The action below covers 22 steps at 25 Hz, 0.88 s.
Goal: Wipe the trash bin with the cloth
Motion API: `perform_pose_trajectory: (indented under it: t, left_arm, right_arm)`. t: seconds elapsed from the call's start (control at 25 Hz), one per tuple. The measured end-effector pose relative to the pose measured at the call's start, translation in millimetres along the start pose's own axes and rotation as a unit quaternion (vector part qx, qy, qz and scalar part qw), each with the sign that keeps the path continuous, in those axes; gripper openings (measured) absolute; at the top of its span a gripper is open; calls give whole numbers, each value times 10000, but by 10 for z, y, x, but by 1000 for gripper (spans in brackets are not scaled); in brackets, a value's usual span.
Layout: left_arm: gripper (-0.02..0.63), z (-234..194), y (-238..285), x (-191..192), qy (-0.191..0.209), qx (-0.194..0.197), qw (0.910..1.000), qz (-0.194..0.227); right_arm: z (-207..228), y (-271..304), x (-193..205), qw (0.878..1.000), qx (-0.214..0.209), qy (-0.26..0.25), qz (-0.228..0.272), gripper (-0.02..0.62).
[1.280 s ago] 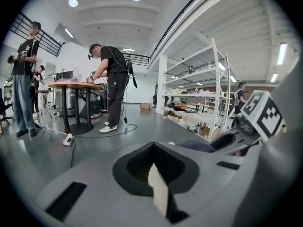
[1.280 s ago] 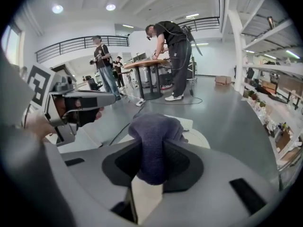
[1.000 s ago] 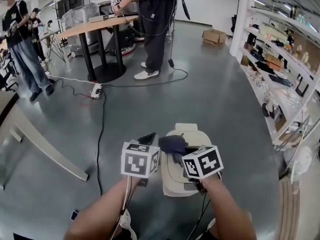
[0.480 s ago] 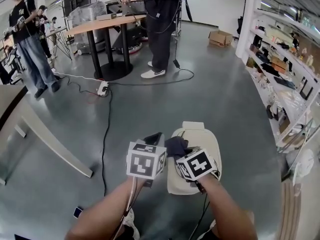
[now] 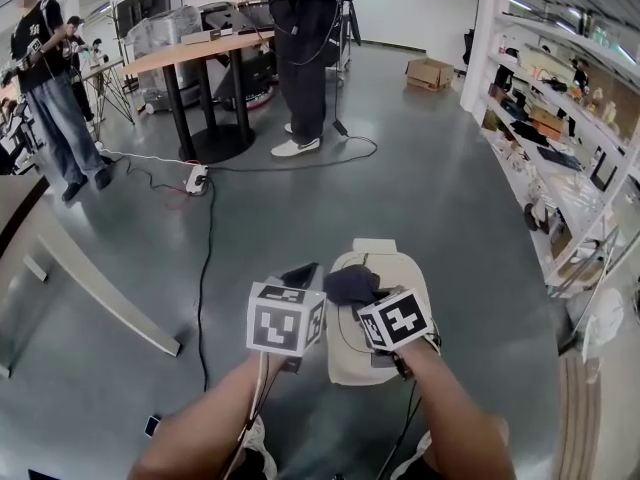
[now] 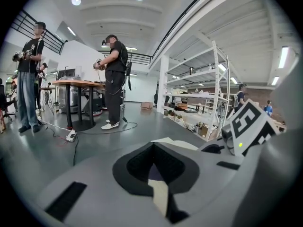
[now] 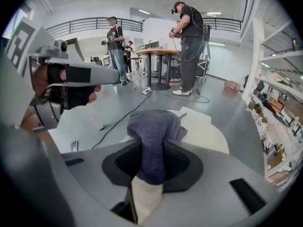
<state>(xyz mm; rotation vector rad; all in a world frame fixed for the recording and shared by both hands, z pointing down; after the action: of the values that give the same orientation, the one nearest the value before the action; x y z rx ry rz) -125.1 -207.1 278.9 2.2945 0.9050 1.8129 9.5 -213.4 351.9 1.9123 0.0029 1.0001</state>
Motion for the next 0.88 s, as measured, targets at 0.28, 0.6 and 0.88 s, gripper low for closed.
perform_pose_trajectory:
  t: [0.28,0.6,0.88]
  left_arm:
    - [0,119,3,73,17,74,10000,-49]
    - [0,259,-18,115,268,94,9996,4]
    - [0,297,-78,161,140,164,9998,-31]
  right_arm:
    - [137,-94,166,9997,157,188,-82,103]
    - [291,-162,320,9978,312,593,-23,103]
    - [420,-272,476,9955,550,766,-126,103]
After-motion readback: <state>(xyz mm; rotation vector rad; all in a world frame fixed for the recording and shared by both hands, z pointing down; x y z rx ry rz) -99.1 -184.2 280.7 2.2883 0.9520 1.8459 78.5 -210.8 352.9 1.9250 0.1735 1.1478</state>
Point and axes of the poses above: the fingertips, and each gripper's own axes: y forward along the fingers, z to its right, x out of its underside, the point moved 6 cm from there along -y, backward along the fingers, and after that the axes turned 14 degrees about -y, right-handed, at the moved point
